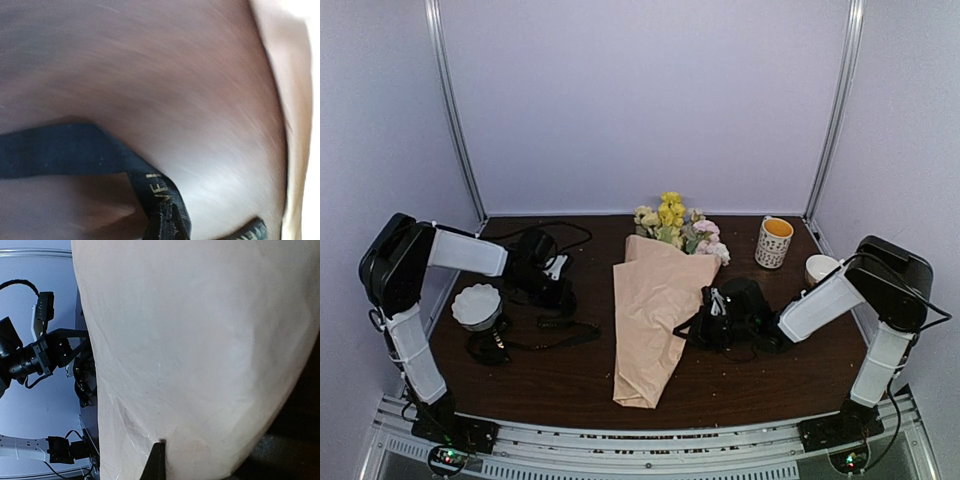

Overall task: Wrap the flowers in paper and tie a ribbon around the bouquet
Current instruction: Adjust the ribbon at the center of the board.

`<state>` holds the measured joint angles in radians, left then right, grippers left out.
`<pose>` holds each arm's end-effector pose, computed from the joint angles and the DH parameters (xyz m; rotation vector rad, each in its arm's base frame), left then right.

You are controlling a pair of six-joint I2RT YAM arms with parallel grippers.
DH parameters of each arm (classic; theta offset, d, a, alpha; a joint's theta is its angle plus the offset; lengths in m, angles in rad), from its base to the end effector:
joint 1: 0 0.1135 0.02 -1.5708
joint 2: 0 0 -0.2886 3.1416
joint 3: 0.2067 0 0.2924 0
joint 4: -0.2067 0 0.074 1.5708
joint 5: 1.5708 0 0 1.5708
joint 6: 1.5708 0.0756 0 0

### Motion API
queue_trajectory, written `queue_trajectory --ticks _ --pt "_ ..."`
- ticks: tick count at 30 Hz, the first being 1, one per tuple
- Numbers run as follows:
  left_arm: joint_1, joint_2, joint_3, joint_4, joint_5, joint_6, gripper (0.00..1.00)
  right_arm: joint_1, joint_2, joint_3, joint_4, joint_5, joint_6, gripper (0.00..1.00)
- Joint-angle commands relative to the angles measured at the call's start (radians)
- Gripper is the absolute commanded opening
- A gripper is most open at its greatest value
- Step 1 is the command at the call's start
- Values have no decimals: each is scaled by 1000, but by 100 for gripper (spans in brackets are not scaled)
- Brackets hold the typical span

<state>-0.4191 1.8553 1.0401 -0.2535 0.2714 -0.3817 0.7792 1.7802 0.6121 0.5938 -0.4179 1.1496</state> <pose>0.3677 -0.1860 0.0946 0.1460 2.7163 -0.6136 0.2399 0.2801 0.0783 0.1780 2.5262 1.4287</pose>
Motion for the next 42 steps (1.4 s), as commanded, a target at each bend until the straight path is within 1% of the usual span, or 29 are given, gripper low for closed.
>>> queue_trajectory --ticks 1,4,8,10,13,14,15,16,17,18,19,20,21,22,24,26,29,30,31,33,35,37,39,42 --pt "-115 -161 16 -119 -4 136 0 2 -32 -15 5 15 -8 0" --pt "-149 -321 73 -197 -2 225 0 2 -26 -12 3 13 -10 0" --pt "-193 -562 103 -293 120 364 0 2 -16 -9 13 8 -2 0" --pt "-233 -639 100 -353 186 413 0 2 -11 -10 27 4 8 0" --pt "-295 -717 60 -404 154 436 0 2 -11 -5 23 1 6 0" --pt "-297 -728 42 -406 110 414 0 2 -11 -3 17 2 3 0" --pt "-295 -725 32 -410 37 394 0 2 -13 -1 13 4 1 0" --pt "-288 -702 35 -423 -30 374 2 2 -14 -1 11 4 -2 0" --pt "-272 -666 50 -442 -69 356 5 4 -17 1 7 4 -4 0" --pt "-252 -612 69 -462 -80 339 5 4 -17 0 4 4 -7 0" --pt "-233 -555 92 -478 -98 316 13 3 -21 2 2 5 -9 0" --pt "-213 -500 114 -484 -130 285 22 4 -23 2 -2 6 -12 0" --pt "-193 -447 131 -481 -151 253 32 4 -26 3 -9 9 -16 0" --pt "-168 -400 141 -466 -155 225 40 4 -28 3 -17 12 -21 0" --pt "-108 -316 148 -415 -151 154 48 4 -31 4 -29 17 -30 0" --pt "-53 -247 158 -372 -164 100 52 3 -36 2 -35 21 -34 0" --pt "-29 -162 190 -331 -236 105 58 3 -40 -1 -41 25 -39 0" --pt "-25 -134 208 -330 -239 101 60 4 -38 0 -44 25 -39 0" --pt "-15 -101 239 -337 -211 89 62 3 -37 1 -45 24 -40 0" --pt "-2 -51 273 -339 -146 54 62 3 -35 4 -49 26 -43 0" --pt "-24 -37 265 -294 -144 10 62 4 -34 6 -57 31 -46 0" --pt "-65 -37 245 -238 -173 -32 61 4 -31 9 -61 33 -48 0" --pt "-97 -24 241 -224 -216 -68 61 3 -31 9 -62 32 -49 0" --pt "-110 -10 225 -199 -281 -118 58 4 -35 6 -67 33 -52 0"
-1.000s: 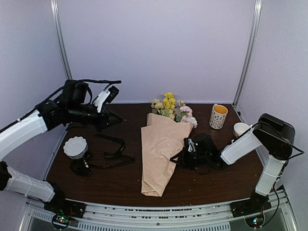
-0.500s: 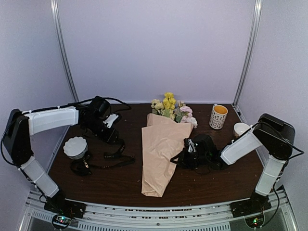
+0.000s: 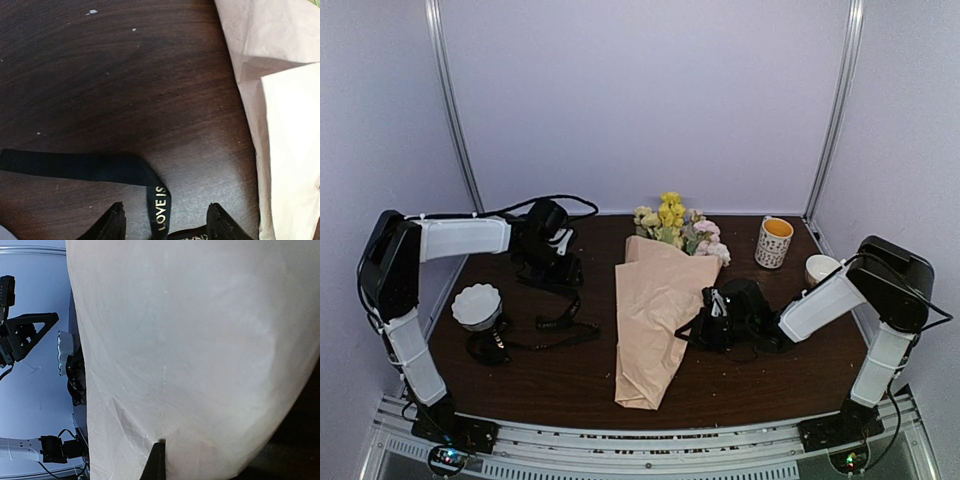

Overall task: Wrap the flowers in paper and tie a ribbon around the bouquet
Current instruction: Adjust the ribbon at the center of the board, then pick up the center of the board from the right side of the ribbon.

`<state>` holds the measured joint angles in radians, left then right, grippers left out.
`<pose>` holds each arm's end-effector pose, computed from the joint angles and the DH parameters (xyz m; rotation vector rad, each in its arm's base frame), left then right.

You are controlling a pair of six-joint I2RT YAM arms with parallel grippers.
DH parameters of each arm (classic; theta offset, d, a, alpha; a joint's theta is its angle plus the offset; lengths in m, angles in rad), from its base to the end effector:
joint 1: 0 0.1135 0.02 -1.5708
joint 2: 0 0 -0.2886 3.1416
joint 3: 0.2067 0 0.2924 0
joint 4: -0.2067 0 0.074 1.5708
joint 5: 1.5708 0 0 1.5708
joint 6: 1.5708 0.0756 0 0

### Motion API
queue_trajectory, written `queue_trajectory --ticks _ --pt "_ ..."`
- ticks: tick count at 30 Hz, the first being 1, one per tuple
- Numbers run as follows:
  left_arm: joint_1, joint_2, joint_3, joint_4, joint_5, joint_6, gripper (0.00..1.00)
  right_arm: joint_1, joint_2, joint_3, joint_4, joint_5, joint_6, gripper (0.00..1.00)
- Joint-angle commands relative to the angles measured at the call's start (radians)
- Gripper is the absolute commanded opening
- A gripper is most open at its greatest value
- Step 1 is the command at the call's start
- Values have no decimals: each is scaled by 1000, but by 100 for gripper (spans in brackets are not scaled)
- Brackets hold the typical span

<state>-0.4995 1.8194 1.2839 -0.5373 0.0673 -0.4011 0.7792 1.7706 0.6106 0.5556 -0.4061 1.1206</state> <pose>0.3830 -0.2148 0.1675 0.1557 2.6923 -0.3802 0.2384 0.2775 0.0764 0.1608 2.5448 1.3855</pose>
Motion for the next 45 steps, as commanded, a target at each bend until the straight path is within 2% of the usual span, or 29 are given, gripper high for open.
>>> queue_trajectory --ticks 1,8,15,24,26,32,38,42,45 --pt "-28 32 -20 91 -100 -108 58 4 -27 6 -31 22 -25 0" --pt "-45 110 14 68 -59 -100 53 4 -26 1 -27 24 -22 0" --pt "-50 137 -17 72 -78 -108 53 3 -23 4 -26 21 -23 0" --pt "-49 234 48 47 -101 -83 51 4 -27 -4 -23 26 -23 0" --pt "-50 240 55 43 -120 -69 43 3 -25 -4 -23 26 -21 0" --pt "-49 264 77 25 -160 -35 2 3 -27 -5 -21 26 -21 0" --pt "-50 237 61 30 -156 15 0 3 -33 -9 -26 25 -21 0" --pt "-82 81 -22 81 -129 131 0 3 -35 0 -38 24 -25 0" --pt "-114 -75 -96 80 -53 237 0 4 -38 11 -54 24 -32 0"
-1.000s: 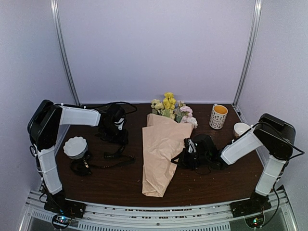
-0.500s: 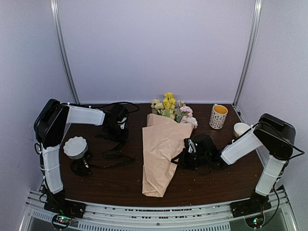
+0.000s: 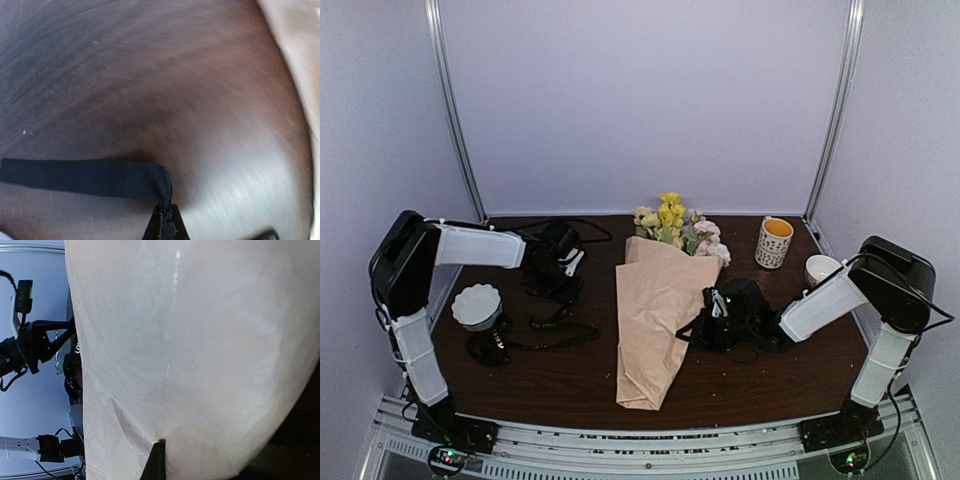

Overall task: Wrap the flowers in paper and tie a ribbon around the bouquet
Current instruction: Pick up the center of the board from the right side of the ribbon, then straighten the ribbon at the center of the board.

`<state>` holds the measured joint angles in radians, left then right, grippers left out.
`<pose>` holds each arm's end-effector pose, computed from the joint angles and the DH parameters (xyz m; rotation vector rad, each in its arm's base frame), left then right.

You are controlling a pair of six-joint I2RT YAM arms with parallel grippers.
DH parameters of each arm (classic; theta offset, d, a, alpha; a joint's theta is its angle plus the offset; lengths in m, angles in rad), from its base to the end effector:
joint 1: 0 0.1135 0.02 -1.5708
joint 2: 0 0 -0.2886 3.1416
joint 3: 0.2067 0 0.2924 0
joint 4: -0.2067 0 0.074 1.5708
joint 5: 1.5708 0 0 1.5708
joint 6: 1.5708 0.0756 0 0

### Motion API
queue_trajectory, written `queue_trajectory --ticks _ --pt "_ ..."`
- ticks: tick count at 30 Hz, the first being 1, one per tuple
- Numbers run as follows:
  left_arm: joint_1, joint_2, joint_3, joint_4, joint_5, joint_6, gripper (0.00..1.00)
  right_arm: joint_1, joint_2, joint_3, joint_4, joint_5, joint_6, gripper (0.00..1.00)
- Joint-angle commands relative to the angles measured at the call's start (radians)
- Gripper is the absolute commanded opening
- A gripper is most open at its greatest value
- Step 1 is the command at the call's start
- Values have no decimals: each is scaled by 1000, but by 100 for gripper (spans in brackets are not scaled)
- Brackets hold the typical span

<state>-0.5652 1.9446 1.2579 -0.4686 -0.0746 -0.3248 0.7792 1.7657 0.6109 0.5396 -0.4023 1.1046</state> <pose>0.3788 -0.2336 0.1105 0.3061 2.7137 -0.1558 0.2379 0.2766 0.0763 0.1468 2.5502 1.3684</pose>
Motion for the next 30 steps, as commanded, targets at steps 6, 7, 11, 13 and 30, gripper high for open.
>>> queue_trajectory --ticks 6,7,11,13,30 --pt "-324 -494 -128 -43 372 424 0 4 -29 40 -51 2 -17 0" --pt "-368 -522 -125 -63 425 443 0 4 -30 43 -53 0 -18 0" --pt "-446 -587 -113 -164 532 459 0 3 -47 55 -78 -7 -29 0" --pt "-473 -606 -128 -199 517 459 0 4 -53 66 -93 -12 -37 0" --pt "-806 -394 69 -405 713 555 0 3 -63 156 -260 -33 -138 0"
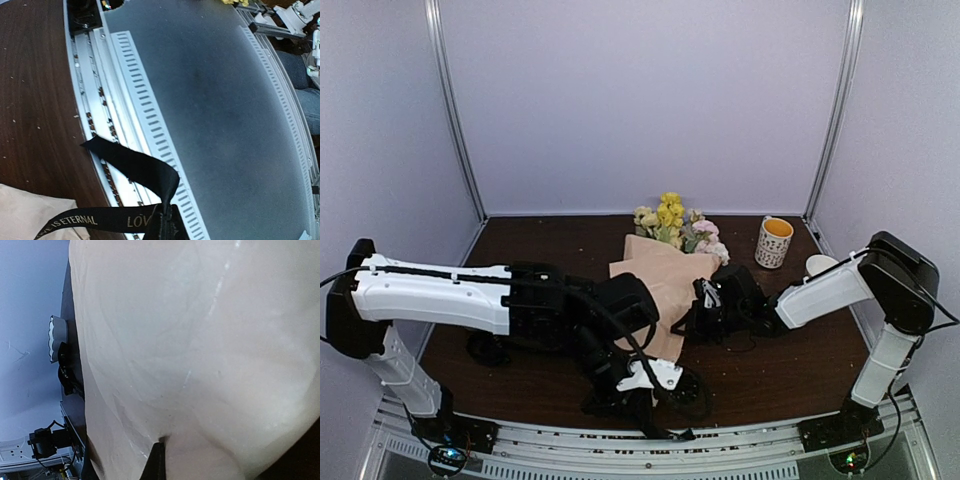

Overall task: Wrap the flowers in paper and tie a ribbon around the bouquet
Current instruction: Straighten the ribbon at the center of the board.

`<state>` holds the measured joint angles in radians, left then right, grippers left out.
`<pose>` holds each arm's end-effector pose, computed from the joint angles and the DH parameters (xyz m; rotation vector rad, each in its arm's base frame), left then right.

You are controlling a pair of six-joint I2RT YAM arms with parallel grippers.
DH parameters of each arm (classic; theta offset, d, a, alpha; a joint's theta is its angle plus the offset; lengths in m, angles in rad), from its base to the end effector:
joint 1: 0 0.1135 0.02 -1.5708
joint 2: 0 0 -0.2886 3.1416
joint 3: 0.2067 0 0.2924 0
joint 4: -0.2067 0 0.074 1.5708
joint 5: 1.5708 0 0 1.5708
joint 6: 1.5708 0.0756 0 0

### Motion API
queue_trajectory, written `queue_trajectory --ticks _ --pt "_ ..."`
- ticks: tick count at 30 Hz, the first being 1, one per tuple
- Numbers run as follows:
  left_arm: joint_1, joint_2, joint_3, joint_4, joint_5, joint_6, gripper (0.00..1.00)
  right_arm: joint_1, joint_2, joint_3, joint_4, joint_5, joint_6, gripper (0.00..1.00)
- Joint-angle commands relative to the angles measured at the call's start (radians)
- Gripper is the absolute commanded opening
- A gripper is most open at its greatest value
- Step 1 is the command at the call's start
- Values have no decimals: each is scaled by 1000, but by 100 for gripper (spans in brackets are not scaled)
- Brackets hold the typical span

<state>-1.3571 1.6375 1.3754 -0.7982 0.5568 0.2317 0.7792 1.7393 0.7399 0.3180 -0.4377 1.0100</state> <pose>0.0455 -0.3981 0.2647 2.1518 1.8196 -1.0706 0.2509 0.2928 0.1000 0.0256 2.6043 1.3231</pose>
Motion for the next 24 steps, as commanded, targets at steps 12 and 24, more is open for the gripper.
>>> queue_trajectory --ticks 12,24 --pt "-32 -531 -485 57 -117 -460 0 5 -41 69 -103 12 -68 0" --pt "-76 -164 -280 205 -202 -201 0 10 -44 126 -100 -16 -14 0"
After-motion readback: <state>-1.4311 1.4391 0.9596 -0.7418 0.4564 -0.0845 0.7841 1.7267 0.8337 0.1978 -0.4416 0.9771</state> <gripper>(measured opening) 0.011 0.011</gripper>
